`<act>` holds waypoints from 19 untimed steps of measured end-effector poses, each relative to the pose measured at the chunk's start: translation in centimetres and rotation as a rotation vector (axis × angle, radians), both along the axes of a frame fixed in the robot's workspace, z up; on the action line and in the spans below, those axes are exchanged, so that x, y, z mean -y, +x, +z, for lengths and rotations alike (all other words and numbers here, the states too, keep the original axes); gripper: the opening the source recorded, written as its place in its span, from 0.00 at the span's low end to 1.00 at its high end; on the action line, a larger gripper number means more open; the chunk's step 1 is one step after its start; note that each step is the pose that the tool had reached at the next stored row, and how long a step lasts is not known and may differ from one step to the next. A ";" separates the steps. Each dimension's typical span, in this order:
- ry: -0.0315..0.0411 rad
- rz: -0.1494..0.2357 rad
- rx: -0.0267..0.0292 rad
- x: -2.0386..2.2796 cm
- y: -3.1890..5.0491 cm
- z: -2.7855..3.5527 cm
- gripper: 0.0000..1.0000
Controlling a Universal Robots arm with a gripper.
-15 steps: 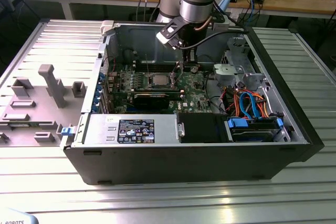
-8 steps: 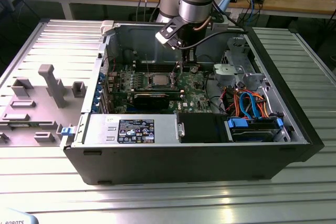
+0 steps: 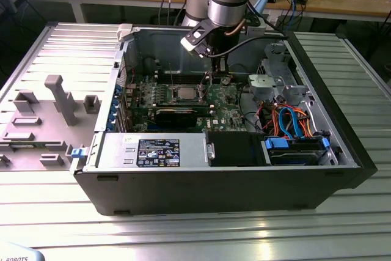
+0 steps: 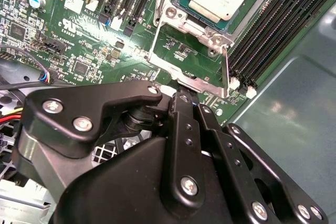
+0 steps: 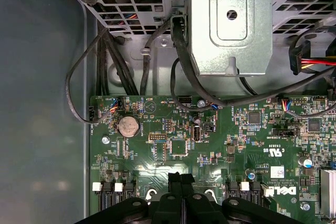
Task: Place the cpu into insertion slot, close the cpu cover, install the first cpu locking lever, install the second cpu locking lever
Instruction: 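Close the cpu cover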
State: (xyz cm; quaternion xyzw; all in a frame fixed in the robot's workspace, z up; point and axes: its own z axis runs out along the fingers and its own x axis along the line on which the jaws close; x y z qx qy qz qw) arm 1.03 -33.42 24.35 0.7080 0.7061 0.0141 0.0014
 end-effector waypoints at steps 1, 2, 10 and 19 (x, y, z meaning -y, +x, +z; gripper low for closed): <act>0.0000 0.000 0.0000 0.00 0.00 0.00 0.11; 0.0000 0.000 0.0000 0.00 0.00 0.00 0.11; -0.0001 0.000 0.0000 0.00 -0.41 0.00 0.11; 0.0000 0.000 0.0000 0.00 -0.73 -0.03 0.11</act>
